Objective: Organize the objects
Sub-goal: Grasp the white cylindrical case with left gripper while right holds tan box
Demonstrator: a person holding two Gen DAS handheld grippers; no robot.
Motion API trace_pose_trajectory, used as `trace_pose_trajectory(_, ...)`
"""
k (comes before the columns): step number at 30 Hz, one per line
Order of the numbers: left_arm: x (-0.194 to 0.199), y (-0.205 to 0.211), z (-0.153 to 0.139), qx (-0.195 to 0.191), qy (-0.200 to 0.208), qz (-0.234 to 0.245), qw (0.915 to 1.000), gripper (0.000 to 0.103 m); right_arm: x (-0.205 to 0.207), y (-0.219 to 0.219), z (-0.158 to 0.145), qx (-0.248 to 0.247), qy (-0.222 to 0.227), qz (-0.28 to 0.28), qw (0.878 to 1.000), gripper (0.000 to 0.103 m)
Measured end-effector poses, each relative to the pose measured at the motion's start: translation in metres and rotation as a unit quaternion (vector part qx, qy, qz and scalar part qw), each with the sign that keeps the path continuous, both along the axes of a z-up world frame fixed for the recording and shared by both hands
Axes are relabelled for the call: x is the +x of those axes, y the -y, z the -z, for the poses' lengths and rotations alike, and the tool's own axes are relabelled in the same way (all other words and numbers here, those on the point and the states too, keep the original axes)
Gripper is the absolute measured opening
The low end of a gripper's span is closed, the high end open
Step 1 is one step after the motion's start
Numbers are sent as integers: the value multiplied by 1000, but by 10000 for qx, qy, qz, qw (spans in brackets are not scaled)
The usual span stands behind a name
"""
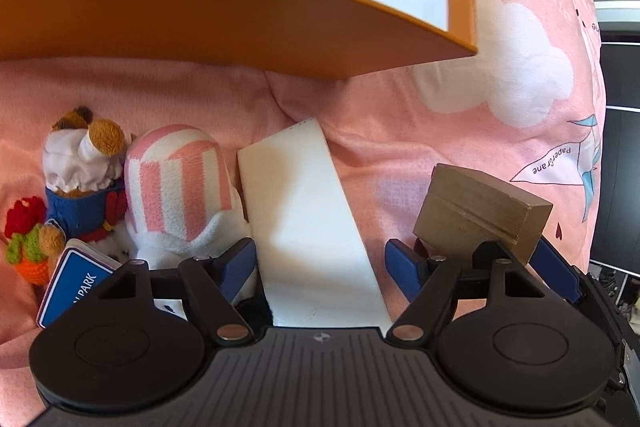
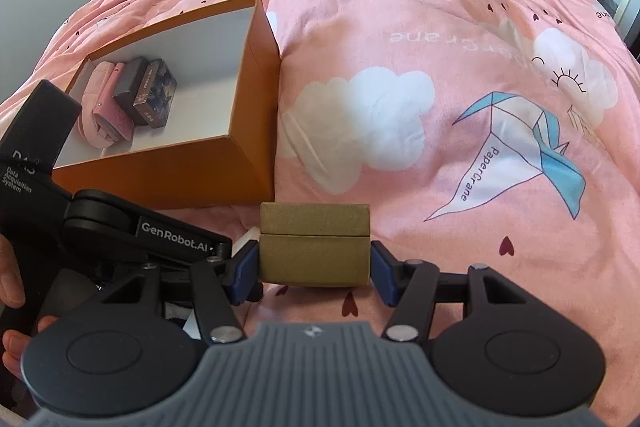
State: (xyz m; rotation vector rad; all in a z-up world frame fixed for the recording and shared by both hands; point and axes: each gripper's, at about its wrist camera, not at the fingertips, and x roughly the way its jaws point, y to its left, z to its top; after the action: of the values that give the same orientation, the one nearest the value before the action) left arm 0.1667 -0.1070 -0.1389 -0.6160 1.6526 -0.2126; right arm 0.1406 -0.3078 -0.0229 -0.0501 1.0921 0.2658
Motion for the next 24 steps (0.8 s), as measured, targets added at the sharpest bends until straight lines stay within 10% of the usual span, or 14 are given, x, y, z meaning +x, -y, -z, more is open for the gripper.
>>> trace_pose_trajectory(18,-6,-7,8,-190,-22,67,9998,69,3,-7,2,-91,-23,-56,9999,60)
trace_pose_trajectory(20,-9,-8,0,-155,185,97,9997,47,2,-7,1,-105,-11,-65,9999,60)
trace_pose_trajectory(24,-8,-15,-15,-134,523,180,9984,39,0,-10,-4,-94,47,-92,9999,60)
